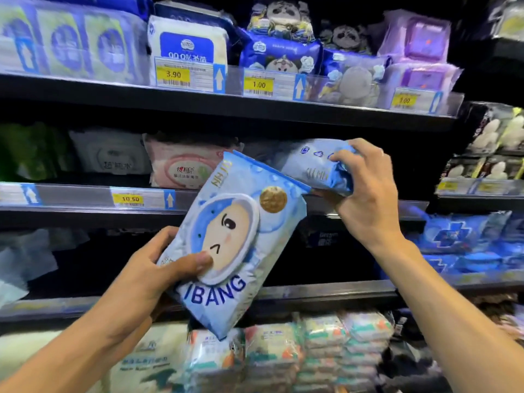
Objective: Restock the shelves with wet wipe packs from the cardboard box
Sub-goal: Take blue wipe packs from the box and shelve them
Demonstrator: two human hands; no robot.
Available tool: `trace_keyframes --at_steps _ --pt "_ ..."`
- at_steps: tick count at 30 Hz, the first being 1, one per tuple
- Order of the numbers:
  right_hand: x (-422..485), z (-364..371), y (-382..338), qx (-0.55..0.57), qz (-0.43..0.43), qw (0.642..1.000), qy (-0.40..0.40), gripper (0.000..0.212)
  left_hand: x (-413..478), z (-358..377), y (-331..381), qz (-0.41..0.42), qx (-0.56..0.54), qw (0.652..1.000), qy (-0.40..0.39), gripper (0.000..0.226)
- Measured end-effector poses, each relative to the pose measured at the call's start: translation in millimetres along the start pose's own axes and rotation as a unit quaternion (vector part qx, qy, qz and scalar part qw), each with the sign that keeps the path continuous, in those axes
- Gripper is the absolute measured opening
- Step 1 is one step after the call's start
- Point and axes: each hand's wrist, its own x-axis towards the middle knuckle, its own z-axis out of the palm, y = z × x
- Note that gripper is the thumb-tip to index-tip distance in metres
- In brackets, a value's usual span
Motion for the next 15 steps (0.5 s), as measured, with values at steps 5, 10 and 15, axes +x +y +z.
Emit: trace_keyframes --at_steps 5,10,15 --pt "22 10 -3 0.044 0.098 0.992 -0.069 0.067 5 -12 2 -0.01 0.04 0.999 -0.009 0.083" --pt "45 38 -2 -0.005 0.268 0.956 -0.121 0.072 14 -29 9 -0.005 0.084 0.995 -0.051 0.061" --pt "53 72 5 0.041 0.308 0.924 -0.222 0.087 38 -45 9 0.027 0.094 0.991 -0.092 0.06"
